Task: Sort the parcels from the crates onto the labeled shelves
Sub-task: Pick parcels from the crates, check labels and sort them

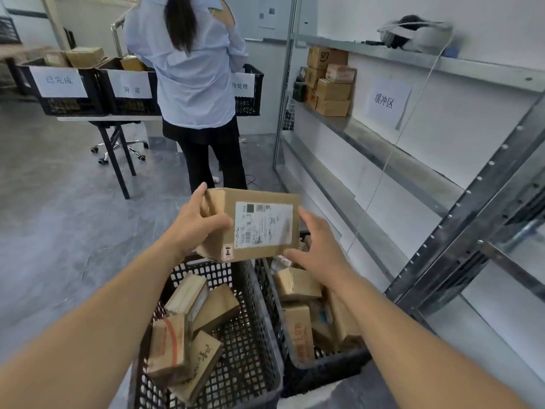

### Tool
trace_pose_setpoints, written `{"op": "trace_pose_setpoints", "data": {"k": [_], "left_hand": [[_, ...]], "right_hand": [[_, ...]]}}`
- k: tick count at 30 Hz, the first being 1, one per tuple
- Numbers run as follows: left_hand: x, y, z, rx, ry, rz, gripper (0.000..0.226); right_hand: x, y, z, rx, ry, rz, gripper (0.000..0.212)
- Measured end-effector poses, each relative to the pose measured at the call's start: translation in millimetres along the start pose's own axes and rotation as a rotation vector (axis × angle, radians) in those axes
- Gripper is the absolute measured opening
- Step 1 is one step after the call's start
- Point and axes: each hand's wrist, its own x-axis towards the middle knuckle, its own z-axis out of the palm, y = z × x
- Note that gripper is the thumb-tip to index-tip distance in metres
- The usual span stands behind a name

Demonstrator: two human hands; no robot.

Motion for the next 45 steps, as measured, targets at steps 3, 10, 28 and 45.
{"op": "trace_pose_setpoints", "data": {"k": [3, 10, 28, 45], "left_hand": [[-0.3, 6.7, -7.4, 0.107, -0.093, -0.017, 0.107], [4.0, 19.9, -36.4, 0.190, -0.266, -0.013, 0.117], [29.5, 52.0, -19.0, 0.256, -0.773, 0.106, 0.094], [-47.5, 35.2, 125.4, -0.112, -0.870, 0.181, 0.104]], "right_hand": [[2.4, -6.2, -7.3, -0.096, -0.049, -0.061, 0.093], [1.9, -22.1, -18.5, -0.201, -0.173, -0.119, 0.087], [-42.4, -29.9, -15.1, 0.172, -0.332, 0.131, 0.103], [-161.4, 10.3, -110.6, 0.523, 0.305, 0.198, 0.081]]}}
